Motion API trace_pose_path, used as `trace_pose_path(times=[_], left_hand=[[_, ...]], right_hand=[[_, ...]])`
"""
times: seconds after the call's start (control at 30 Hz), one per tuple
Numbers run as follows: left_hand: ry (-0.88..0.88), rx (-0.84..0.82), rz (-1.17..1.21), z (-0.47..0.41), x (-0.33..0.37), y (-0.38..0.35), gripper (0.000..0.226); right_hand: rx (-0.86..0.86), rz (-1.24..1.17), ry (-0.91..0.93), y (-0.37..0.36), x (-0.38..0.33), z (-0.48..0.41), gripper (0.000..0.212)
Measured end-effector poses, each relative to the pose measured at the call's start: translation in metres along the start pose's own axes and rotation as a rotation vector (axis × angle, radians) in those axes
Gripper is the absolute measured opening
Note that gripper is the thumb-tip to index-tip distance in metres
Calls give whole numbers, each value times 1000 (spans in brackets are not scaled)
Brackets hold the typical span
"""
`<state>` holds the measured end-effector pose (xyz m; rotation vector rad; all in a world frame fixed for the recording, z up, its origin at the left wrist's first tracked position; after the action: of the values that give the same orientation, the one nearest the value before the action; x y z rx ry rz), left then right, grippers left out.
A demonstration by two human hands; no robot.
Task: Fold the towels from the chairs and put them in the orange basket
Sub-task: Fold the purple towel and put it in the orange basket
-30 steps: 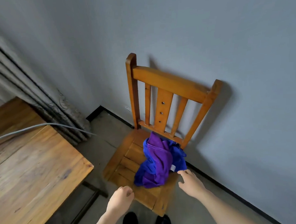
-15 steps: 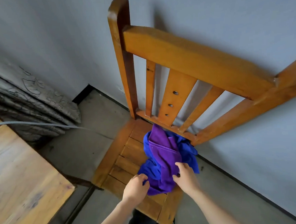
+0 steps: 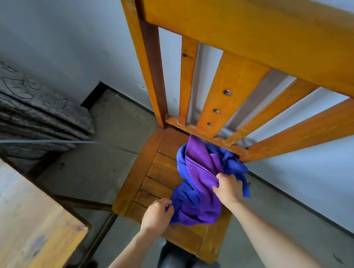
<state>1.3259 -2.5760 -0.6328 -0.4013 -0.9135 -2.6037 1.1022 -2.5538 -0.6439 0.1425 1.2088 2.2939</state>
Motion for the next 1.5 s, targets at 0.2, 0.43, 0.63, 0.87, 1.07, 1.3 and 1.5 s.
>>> trace_pose_path(times=[0.2,0.43,0.63,0.87,1.07,1.3,1.5], left_hand=[[-46,11,41,22,29,13,26],[-264,97,103,82,95,49,36],[-701,199,120,159,169,103,28],[-749,263,158,216,192,144,11],[-846,282,167,267,202,207,22],[-955,429,306,318,208,277,16],[-976,367,56,348,215,281,13]], right_hand=[[274,-200,105,35,-8,46,33],[312,-238,344,113,-24,110,18],[268,-257,507,209,-42,175,21],[301,-263,484,269,-42,223,28],[372,-290,519,291,-45,249,36],[478,-383,605,330,-53,270,23],[359,-589,827,342,-118,301,61]])
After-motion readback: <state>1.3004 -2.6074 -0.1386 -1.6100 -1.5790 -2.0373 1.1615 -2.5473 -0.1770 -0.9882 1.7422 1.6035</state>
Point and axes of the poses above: each hand's wrist, its own z-axis away from the middle knuckle, its own y-axis out of the back of the hand, x = y × z, the point moved 4 cm from there along -z, towards the middle knuckle, and after that the axes turned 4 degrees about y, right-handed, at the moved point
